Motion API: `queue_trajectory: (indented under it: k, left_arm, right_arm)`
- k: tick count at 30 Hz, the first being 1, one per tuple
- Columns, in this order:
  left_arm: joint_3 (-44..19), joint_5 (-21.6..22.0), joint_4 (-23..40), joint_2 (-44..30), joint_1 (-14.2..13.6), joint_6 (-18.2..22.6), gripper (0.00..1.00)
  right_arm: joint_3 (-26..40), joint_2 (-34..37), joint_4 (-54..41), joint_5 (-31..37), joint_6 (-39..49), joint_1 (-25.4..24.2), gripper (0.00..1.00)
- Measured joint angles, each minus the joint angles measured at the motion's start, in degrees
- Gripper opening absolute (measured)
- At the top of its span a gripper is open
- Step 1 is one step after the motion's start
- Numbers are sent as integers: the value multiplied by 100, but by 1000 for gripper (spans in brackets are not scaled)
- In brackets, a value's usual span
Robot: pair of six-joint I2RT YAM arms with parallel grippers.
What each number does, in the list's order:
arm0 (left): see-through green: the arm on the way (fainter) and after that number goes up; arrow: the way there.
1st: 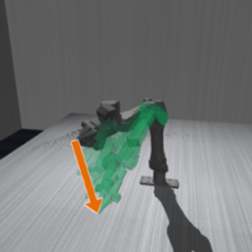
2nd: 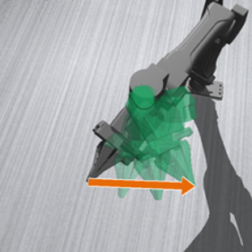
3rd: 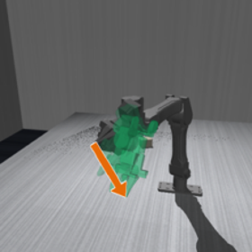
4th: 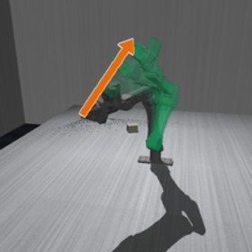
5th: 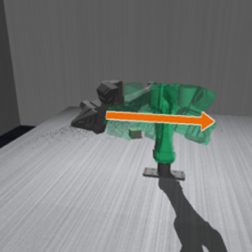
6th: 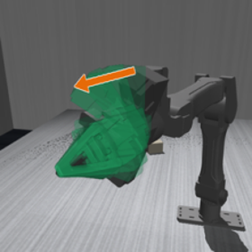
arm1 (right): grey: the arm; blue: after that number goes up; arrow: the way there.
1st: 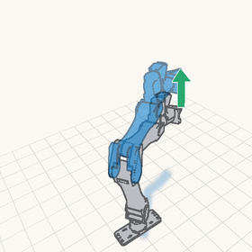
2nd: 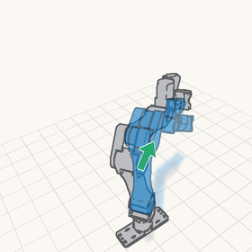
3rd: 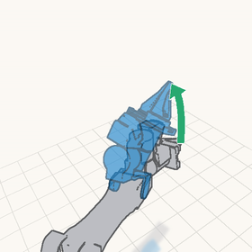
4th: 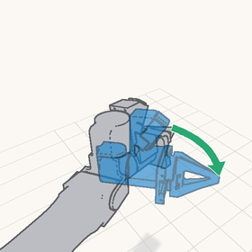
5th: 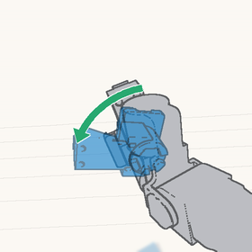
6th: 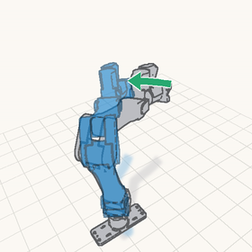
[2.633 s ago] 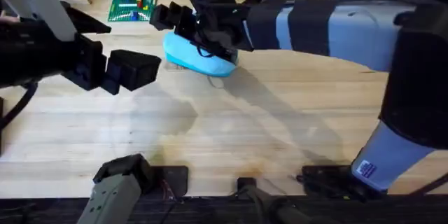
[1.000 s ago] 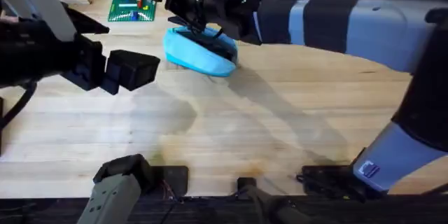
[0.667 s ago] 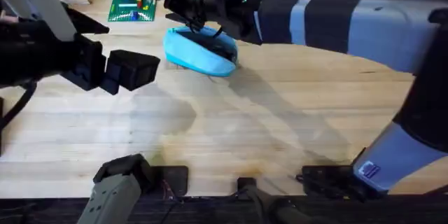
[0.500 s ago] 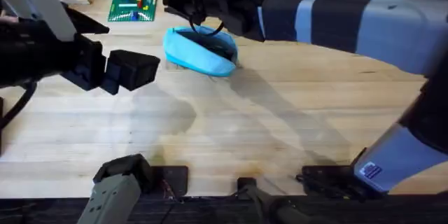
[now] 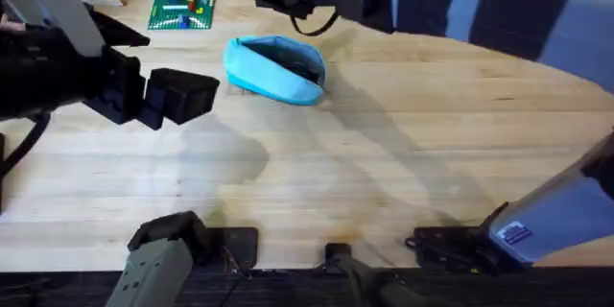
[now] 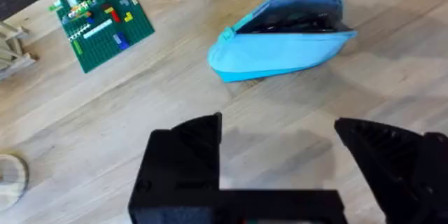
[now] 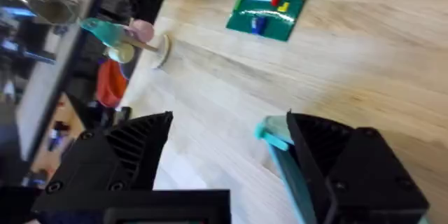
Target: Unzip the bag, pick up the pens from the table one at a time and place them inside, then zip the bag closed.
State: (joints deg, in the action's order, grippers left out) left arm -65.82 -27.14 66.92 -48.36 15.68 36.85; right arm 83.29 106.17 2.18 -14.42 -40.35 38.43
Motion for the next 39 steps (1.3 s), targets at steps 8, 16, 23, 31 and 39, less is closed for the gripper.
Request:
queue_trajectory:
  k: [8, 16, 23, 31, 39]
  left_arm:
    - [0, 0, 0, 0, 0, -1, 996]
    - [0, 0, 0, 0, 0, -1, 996]
    - [0, 0, 0, -2, 0, 0, 995]
    - [0, 0, 0, 0, 0, -1, 995]
    - [0, 0, 0, -2, 0, -1, 995]
  right_arm:
    - [2, -474, -888, -4, 878, -293, 996]
    - [2, -799, -1635, -5, 1600, -391, 996]
    - [2, -1058, -2168, -3, 2189, -391, 996]
    - [2, -1191, -2639, -4, 2609, -391, 996]
    - [2, -1374, -3018, -3, 2924, -391, 996]
